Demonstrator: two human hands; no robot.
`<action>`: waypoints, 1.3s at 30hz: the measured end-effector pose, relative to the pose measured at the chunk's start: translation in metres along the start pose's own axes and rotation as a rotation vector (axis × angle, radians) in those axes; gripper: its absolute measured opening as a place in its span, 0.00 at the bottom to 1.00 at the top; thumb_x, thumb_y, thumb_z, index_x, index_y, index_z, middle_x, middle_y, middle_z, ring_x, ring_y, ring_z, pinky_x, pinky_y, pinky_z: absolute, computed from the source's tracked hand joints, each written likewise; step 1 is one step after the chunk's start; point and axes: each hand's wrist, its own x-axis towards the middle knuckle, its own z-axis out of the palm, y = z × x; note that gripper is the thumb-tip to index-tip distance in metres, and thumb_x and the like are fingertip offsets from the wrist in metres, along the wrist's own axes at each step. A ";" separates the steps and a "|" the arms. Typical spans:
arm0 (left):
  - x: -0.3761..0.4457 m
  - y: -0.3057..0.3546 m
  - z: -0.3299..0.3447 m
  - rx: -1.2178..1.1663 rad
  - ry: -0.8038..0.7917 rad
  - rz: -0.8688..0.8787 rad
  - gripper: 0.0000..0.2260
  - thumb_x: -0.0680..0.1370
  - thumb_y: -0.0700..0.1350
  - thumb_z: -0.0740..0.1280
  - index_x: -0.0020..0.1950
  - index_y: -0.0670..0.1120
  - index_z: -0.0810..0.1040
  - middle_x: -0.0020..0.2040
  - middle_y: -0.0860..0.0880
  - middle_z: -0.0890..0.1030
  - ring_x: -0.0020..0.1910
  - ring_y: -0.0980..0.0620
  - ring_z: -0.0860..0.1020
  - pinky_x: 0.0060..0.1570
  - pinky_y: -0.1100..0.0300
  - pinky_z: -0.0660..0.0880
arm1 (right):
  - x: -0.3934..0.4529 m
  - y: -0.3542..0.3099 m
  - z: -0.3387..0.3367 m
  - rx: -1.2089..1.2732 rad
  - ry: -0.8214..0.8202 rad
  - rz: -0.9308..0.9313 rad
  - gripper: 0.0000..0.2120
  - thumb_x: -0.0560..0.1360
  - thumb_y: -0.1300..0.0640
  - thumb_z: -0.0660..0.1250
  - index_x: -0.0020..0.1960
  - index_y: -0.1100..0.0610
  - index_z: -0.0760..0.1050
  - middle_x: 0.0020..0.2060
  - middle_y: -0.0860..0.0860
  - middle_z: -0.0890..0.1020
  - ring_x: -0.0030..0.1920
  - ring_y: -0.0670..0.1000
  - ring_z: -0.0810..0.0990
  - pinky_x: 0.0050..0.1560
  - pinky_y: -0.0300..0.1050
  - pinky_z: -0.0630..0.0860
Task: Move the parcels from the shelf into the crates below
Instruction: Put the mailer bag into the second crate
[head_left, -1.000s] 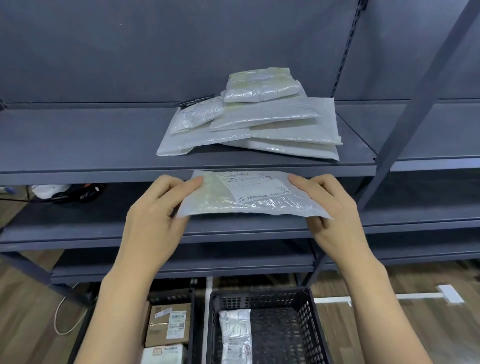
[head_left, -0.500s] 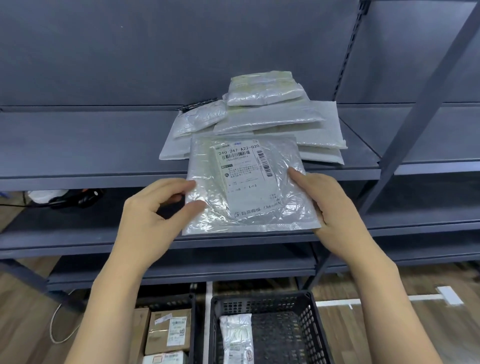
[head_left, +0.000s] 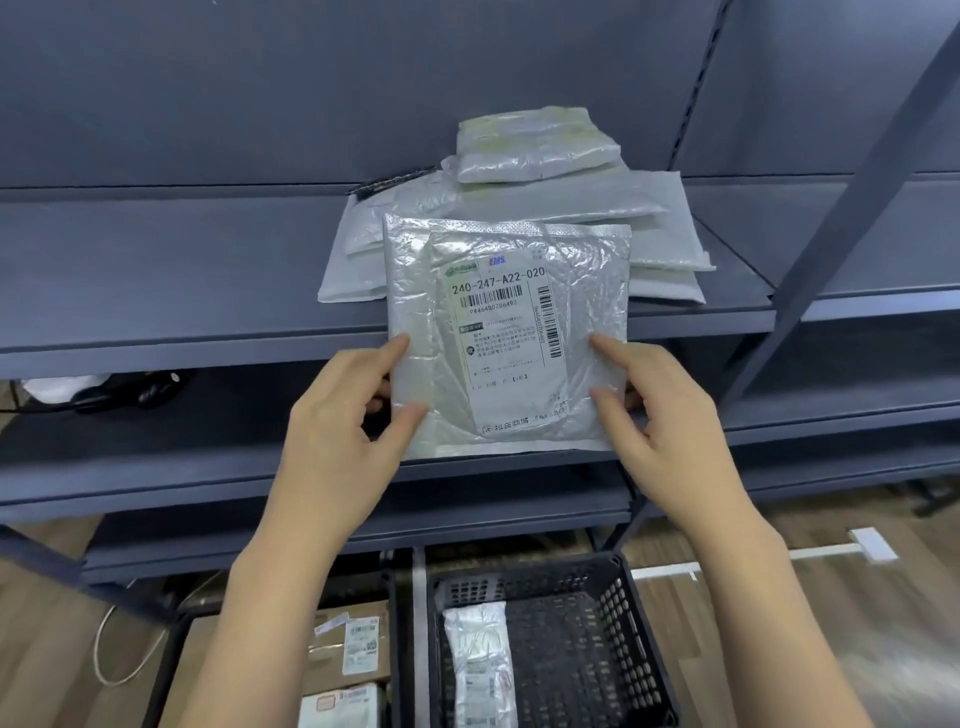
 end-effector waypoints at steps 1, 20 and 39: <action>-0.001 -0.001 0.002 0.037 -0.014 0.011 0.24 0.73 0.40 0.72 0.68 0.46 0.73 0.53 0.54 0.75 0.49 0.59 0.74 0.54 0.63 0.74 | -0.003 0.000 0.002 -0.013 0.016 0.022 0.20 0.77 0.64 0.65 0.68 0.57 0.71 0.56 0.48 0.74 0.50 0.37 0.71 0.52 0.25 0.67; -0.035 0.034 0.043 0.165 -0.109 0.069 0.24 0.72 0.39 0.72 0.68 0.45 0.73 0.54 0.48 0.75 0.52 0.49 0.75 0.48 0.55 0.74 | -0.051 0.021 -0.019 -0.067 0.058 0.152 0.21 0.74 0.64 0.69 0.66 0.58 0.72 0.58 0.53 0.67 0.49 0.39 0.64 0.51 0.29 0.62; -0.285 -0.038 0.246 0.505 -0.914 -0.488 0.30 0.74 0.39 0.66 0.74 0.47 0.63 0.56 0.41 0.72 0.51 0.40 0.75 0.46 0.48 0.73 | -0.284 0.191 0.118 -0.134 -0.800 0.654 0.19 0.79 0.60 0.58 0.69 0.55 0.64 0.53 0.46 0.66 0.51 0.56 0.75 0.42 0.35 0.66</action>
